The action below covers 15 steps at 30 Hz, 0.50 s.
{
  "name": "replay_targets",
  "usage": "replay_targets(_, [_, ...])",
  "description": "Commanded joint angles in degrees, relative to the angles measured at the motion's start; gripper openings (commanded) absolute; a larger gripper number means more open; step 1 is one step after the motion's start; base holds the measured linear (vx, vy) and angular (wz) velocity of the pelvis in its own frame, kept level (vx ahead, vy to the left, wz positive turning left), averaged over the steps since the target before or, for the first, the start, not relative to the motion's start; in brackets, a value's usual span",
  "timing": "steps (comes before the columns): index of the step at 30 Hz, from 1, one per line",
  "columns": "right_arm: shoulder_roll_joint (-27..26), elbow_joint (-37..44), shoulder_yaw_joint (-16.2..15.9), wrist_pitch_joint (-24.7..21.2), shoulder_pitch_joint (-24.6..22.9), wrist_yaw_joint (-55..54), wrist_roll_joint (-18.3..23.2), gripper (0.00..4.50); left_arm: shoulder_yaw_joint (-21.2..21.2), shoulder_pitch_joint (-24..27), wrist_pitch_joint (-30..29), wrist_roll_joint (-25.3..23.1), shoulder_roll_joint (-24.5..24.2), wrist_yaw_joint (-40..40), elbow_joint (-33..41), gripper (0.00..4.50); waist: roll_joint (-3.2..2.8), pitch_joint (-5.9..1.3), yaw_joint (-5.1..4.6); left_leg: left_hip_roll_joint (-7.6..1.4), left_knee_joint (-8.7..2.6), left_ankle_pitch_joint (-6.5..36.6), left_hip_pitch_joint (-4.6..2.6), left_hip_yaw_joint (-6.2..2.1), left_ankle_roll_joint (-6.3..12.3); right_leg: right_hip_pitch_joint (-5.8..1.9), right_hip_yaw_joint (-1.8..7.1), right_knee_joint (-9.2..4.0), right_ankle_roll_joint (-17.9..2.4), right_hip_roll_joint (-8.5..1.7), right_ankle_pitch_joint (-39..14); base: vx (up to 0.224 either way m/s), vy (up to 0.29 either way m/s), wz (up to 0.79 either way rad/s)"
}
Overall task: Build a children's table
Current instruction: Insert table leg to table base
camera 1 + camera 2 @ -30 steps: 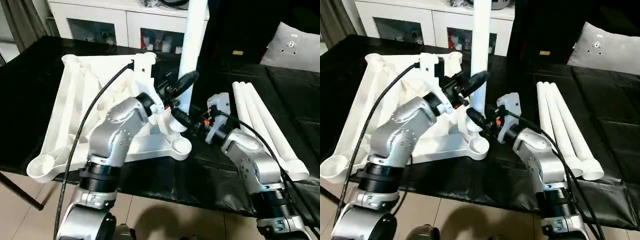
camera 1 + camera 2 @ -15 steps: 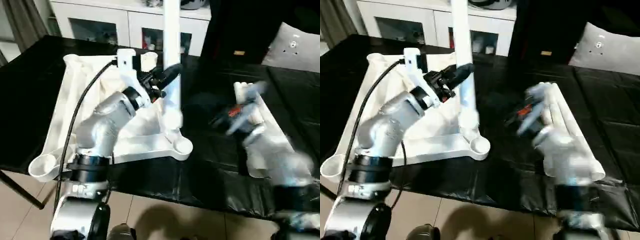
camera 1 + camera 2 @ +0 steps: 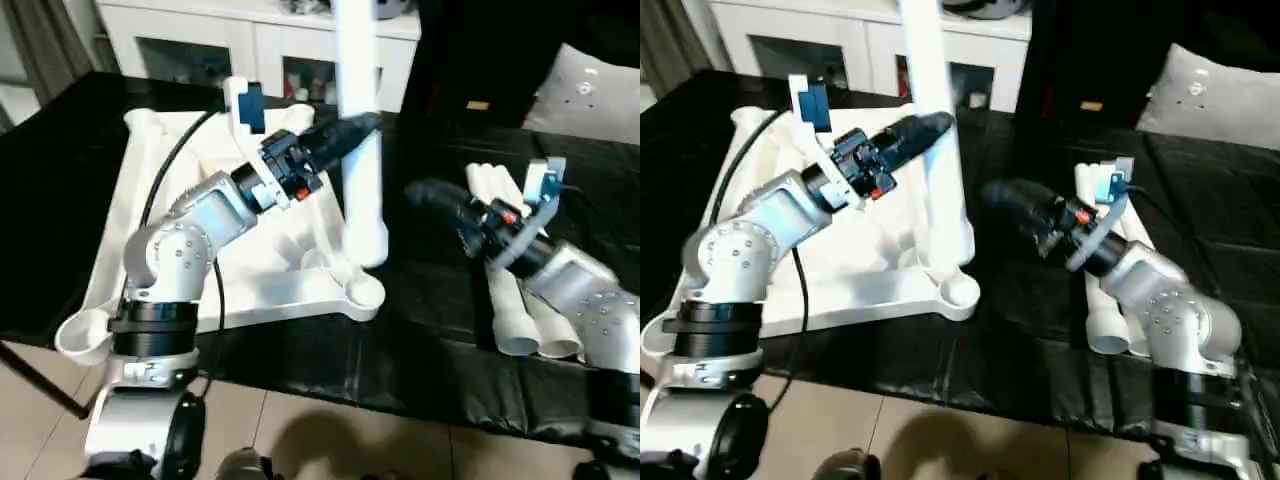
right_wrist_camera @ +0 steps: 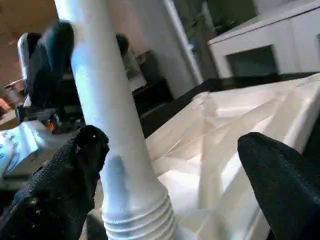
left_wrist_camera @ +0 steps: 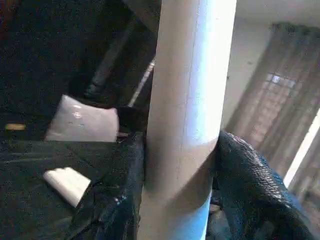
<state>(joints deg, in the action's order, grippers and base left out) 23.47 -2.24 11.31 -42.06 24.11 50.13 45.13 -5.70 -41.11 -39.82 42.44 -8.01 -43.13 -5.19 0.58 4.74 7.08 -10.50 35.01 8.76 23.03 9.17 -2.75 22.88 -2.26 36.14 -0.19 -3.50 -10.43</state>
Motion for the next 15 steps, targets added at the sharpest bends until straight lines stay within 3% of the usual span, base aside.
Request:
replay_targets(1, [2.05,1.37,-1.52,0.25,0.51,2.96,-0.84,4.50,1.86,-1.19,-0.49,0.04,-0.91,-2.28,1.57,1.86,0.13,-5.05,0.26,-1.96,-4.01,12.46,-1.61,-0.15,-1.03,-2.65,1.86,-5.00,-9.99,-4.17,-16.11,0.000,0.000,0.00])
replay_targets(5, [3.72,1.68,-2.84,0.58,0.96,5.13,-1.39,4.50,3.03,-1.17,-0.49,-0.25,-1.71,-4.17,2.01,1.86,0.33,-5.14,0.37,-1.99,-3.96,11.79,-1.50,-0.16,-1.04,-2.67,1.83,-4.88,-9.99,-4.20,-15.48,0.000,0.000,0.00])
replay_targets(15, [9.18,0.43,-11.09,3.52,3.83,17.33,-5.90,4.50,7.87,-1.00,-1.31,-0.50,-3.92,-10.05,4.91,1.86,0.57,-5.18,0.81,-2.16,-3.70,10.60,-1.54,0.02,0.17,-2.56,1.90,-4.55,-11.10,-4.21,-14.15,0.000,0.000,0.00])
